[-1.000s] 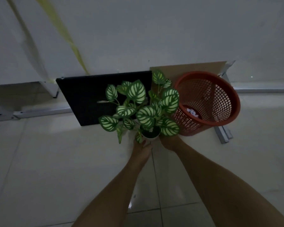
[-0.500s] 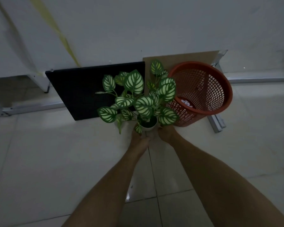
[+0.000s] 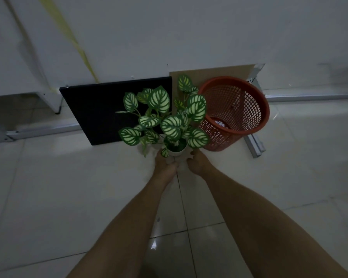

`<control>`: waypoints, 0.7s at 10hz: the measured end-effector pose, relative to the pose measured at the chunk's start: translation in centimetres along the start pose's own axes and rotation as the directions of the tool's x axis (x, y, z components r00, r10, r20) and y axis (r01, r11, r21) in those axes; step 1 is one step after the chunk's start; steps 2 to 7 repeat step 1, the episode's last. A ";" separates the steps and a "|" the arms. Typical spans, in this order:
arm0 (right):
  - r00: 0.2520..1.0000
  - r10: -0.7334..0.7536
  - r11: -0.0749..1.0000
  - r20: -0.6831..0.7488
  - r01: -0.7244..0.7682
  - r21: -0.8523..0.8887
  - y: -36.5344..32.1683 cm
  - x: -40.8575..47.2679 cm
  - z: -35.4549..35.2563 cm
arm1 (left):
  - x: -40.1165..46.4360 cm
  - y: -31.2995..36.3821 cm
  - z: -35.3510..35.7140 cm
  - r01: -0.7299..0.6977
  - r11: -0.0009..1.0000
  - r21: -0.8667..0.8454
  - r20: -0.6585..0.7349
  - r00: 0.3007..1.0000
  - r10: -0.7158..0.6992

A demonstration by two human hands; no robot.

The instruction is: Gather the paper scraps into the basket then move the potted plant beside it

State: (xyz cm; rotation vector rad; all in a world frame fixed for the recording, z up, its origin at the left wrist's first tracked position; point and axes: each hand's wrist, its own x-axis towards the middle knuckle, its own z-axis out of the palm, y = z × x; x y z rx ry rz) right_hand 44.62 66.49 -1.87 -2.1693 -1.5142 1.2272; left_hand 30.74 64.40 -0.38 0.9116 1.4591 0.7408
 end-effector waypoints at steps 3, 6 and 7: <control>1.000 -0.012 1.000 0.004 0.011 0.028 -0.2 -0.8 0.1 | -0.8 -0.2 0.0 0.035 0.999 0.017 0.001 0.999 -0.035; 1.000 -0.012 1.000 0.004 0.011 0.028 -0.2 -0.8 0.1 | -0.8 -0.2 0.0 0.035 0.999 0.017 0.001 0.999 -0.035; 1.000 -0.012 1.000 0.004 0.011 0.028 -0.2 -0.8 0.1 | -0.8 -0.2 0.0 0.035 0.999 0.017 0.001 0.999 -0.035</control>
